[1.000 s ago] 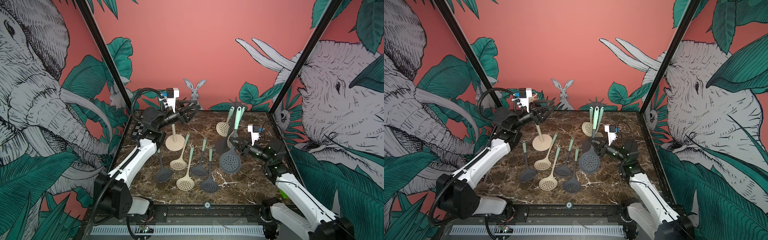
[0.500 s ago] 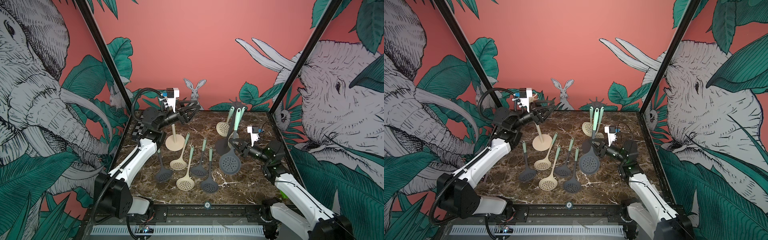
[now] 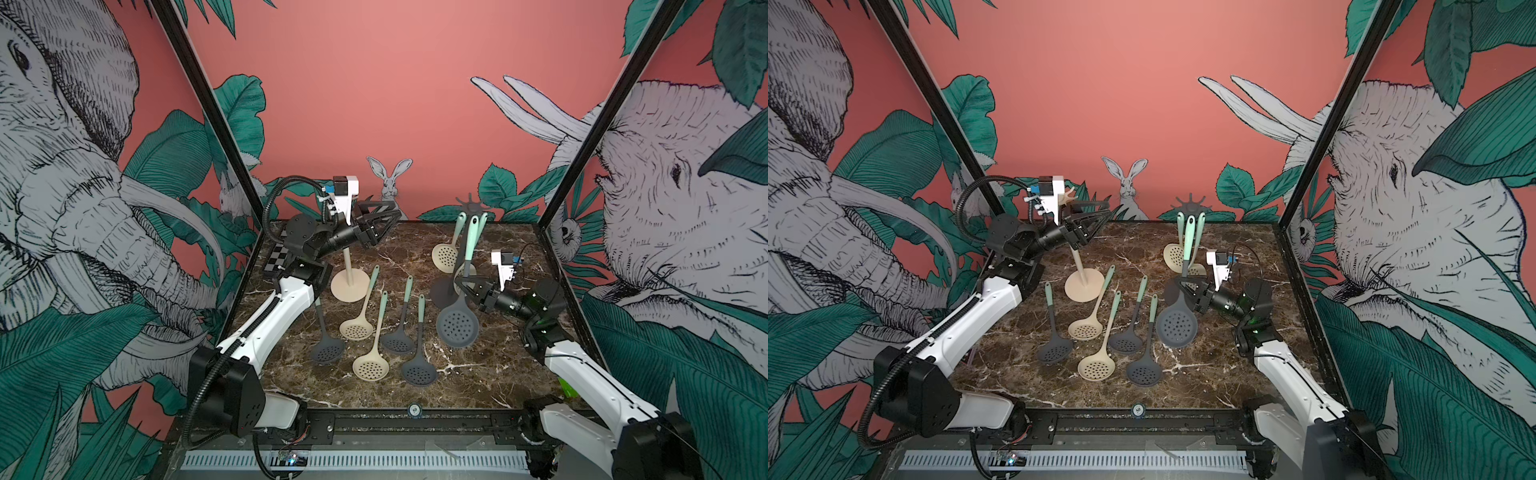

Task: Hang the skimmer on the kitchen utensil rack
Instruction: Hang the skimmer on the rack.

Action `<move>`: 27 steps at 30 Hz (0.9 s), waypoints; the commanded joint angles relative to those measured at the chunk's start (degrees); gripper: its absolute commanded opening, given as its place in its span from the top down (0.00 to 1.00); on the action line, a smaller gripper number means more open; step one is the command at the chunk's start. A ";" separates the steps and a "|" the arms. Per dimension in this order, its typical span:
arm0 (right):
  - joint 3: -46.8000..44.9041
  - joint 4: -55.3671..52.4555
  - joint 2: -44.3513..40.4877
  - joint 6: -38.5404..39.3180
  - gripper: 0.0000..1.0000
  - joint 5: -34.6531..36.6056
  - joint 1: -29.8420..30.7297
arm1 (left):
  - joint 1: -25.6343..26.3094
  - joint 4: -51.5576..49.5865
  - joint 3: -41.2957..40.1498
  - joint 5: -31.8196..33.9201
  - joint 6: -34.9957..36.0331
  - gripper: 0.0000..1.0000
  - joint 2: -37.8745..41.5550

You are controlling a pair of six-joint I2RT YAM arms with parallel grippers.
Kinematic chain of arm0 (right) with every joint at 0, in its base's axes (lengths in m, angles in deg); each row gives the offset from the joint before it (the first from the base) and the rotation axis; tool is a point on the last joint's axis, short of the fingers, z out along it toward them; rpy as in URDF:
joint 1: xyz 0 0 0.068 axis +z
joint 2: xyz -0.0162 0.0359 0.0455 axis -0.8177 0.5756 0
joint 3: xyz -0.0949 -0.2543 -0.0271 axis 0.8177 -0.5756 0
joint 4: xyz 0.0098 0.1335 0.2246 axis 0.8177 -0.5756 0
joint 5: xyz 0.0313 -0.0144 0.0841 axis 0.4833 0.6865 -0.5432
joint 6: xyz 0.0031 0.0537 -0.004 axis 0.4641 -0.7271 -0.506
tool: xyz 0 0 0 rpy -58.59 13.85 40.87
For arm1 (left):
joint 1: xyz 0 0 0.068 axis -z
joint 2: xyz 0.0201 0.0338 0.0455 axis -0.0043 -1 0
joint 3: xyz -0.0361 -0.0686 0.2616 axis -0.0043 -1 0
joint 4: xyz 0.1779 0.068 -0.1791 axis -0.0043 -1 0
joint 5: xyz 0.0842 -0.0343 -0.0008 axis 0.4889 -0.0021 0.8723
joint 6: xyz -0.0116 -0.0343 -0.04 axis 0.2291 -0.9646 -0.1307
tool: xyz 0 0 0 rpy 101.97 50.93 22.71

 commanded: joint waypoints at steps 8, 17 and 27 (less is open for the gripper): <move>-1.32 2.52 2.11 -2.53 1.00 -2.80 -0.16 | 0.04 1.65 -1.33 -1.31 0.36 0.48 1.59; -1.47 -3.96 2.20 0.62 0.89 -1.20 -0.30 | 0.05 1.54 -1.43 -1.31 0.62 0.48 1.60; -0.18 -5.82 3.31 1.48 0.78 -1.09 -0.99 | 0.03 1.62 -1.33 -1.23 0.53 0.48 1.50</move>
